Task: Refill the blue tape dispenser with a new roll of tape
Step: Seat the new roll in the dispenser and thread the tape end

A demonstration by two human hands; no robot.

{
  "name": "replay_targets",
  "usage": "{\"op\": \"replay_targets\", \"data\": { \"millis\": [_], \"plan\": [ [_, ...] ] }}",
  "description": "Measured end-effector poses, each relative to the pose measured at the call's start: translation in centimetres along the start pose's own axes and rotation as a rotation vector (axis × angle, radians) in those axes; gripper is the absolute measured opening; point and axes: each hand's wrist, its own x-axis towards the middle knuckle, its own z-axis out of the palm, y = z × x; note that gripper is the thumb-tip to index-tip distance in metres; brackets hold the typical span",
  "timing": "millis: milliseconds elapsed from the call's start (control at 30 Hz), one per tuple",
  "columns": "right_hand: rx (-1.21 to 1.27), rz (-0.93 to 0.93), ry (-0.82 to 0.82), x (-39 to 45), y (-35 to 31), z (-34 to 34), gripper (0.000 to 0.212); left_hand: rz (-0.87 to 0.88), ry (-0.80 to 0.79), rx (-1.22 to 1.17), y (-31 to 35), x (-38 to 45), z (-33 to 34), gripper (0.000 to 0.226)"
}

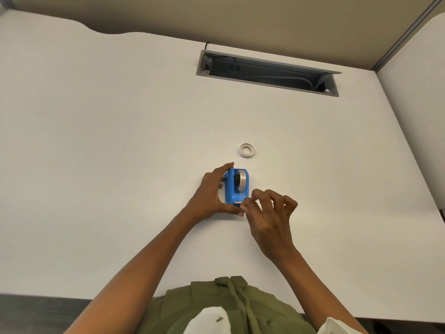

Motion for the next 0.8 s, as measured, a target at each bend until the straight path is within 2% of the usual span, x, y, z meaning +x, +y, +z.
{"op": "replay_targets", "data": {
  "millis": [233, 467, 633, 800],
  "plan": [
    [-0.068, -0.047, 0.017, -0.8, -0.4, 0.0, 0.017, -0.024, -0.029, 0.027, 0.0, 0.0, -0.2, 0.109],
    [-0.038, -0.064, 0.053, -0.7, -0.4, 0.5, 0.0, -0.048, -0.066, 0.115, 0.3, 0.0, -0.7, 0.106],
    [-0.087, -0.162, 0.112, -0.3, 0.0, 0.6, 0.009, -0.053, -0.089, 0.117, 0.0, 0.1, -0.9, 0.108],
    [-0.101, -0.185, 0.116, -0.8, 0.0, 0.6, 0.016, -0.054, -0.172, 0.187, -0.6, 0.8, -1.6, 0.112]
  ]
}}
